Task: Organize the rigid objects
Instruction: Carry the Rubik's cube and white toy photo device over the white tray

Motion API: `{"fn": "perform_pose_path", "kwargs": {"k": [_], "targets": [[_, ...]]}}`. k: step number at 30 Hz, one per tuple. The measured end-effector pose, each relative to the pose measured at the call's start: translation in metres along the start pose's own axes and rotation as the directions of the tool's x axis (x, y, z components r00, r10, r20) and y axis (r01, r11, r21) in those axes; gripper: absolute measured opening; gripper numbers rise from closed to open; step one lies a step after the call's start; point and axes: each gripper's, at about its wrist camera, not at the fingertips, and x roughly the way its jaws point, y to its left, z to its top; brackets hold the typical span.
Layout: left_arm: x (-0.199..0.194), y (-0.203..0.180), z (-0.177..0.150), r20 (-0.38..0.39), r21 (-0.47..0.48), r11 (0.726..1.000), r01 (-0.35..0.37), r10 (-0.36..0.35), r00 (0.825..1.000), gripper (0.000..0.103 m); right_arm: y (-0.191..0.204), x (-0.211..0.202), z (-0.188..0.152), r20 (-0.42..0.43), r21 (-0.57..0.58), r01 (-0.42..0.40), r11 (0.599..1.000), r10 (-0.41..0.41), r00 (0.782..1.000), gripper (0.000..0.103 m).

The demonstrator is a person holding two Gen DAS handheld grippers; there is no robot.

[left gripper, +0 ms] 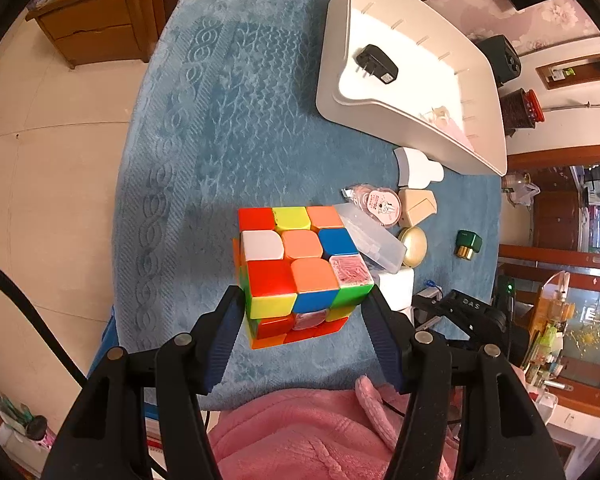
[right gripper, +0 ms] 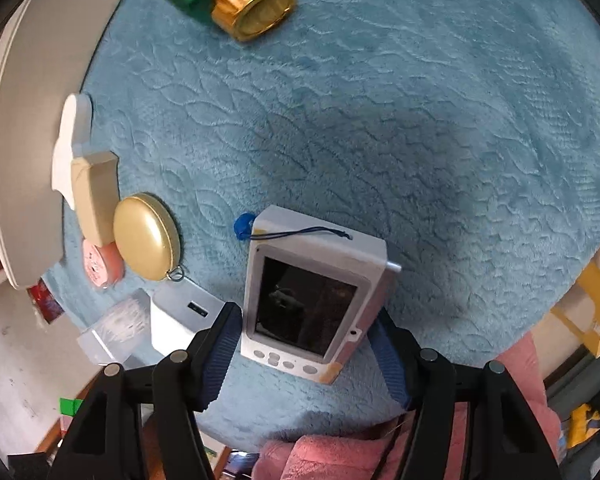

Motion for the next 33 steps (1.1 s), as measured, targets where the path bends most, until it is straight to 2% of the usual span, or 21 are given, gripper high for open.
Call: {"fn": "perform_pose_path", "kwargs": {"k": [7, 12, 20, 27, 33], "targets": [[0.006, -0.005, 0.008, -0.022, 0.011, 1.0, -0.001, 0.001, 1.0, 0.064, 0.023, 0.006, -0.008, 0.042, -0.08, 0.048, 0.996, -0.044, 0.998, 0.063], [0.007, -0.012, 0.017, -0.018, 0.035, 0.999, 0.004, -0.003, 1.0, 0.064, 0.032, 0.008, -0.015, 0.059, -0.129, 0.029, 0.991, -0.022, 0.998, 0.062], [0.002, -0.027, 0.035, -0.002, 0.086, 0.996, 0.0, 0.001, 1.0, 0.064, 0.027, -0.015, -0.024, 0.1, -0.162, 0.017, 0.987, -0.001, 0.995, 0.061], [-0.006, -0.045, 0.054, 0.026, 0.138, 0.99, -0.008, 0.004, 1.0, 0.064, 0.022, -0.043, -0.039, 0.07, -0.171, -0.075, 0.982, 0.088, 0.994, 0.061], [-0.017, -0.064, 0.068, 0.073, 0.167, 0.986, -0.01, -0.003, 0.997, 0.064, 0.048, -0.07, -0.053, 0.061, -0.259, -0.128, 0.957, 0.149, 0.987, 0.061]]}}
